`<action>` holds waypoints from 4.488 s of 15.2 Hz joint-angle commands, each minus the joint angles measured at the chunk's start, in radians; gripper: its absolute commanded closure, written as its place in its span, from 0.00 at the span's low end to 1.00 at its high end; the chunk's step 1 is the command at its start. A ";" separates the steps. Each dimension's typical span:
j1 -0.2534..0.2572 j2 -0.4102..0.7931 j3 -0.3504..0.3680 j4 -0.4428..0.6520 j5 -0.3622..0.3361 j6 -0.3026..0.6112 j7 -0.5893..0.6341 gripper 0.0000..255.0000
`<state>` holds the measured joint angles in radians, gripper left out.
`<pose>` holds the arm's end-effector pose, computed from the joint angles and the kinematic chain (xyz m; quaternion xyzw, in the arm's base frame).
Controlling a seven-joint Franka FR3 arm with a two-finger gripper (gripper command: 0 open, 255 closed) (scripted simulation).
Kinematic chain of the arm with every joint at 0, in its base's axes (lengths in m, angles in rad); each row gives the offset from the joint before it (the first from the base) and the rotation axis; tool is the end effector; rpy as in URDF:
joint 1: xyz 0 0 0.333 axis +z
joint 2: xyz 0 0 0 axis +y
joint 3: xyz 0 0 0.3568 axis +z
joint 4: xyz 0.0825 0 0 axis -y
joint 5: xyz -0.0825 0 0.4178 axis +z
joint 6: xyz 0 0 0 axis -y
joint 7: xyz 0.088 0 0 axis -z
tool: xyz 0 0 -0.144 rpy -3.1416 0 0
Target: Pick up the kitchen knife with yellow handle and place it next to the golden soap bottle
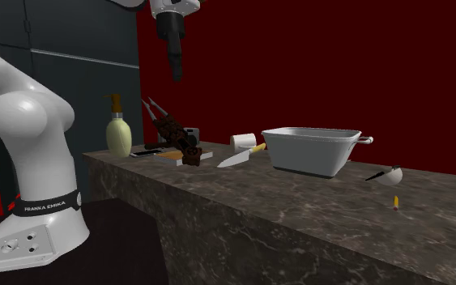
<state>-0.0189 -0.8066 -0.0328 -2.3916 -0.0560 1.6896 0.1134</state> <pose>0.3202 -0.0267 0.5819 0.9956 -0.0761 0.0527 0.0142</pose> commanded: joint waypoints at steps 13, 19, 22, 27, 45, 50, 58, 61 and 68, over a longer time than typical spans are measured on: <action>0.090 0.425 -0.061 0.075 0.007 0.317 -0.236 0.00; 0.129 0.653 -0.069 0.175 0.035 0.425 -0.357 0.00; 0.143 0.766 -0.065 0.239 0.052 0.464 -0.417 0.00; 0.160 0.953 -0.045 0.363 0.076 0.509 -0.508 0.00; 0.155 1.072 -0.021 0.376 0.081 0.612 -0.527 1.00; 0.131 1.095 -0.032 0.368 0.091 0.639 -0.571 1.00; 0.152 1.034 -0.024 0.389 0.080 0.560 -0.533 1.00; 0.152 1.013 -0.025 0.405 0.078 0.524 -0.531 1.00; 0.153 0.973 -0.025 0.449 0.074 0.439 -0.528 1.00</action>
<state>0.1330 0.1719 -0.0585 -1.9502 0.0190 2.1423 -0.4167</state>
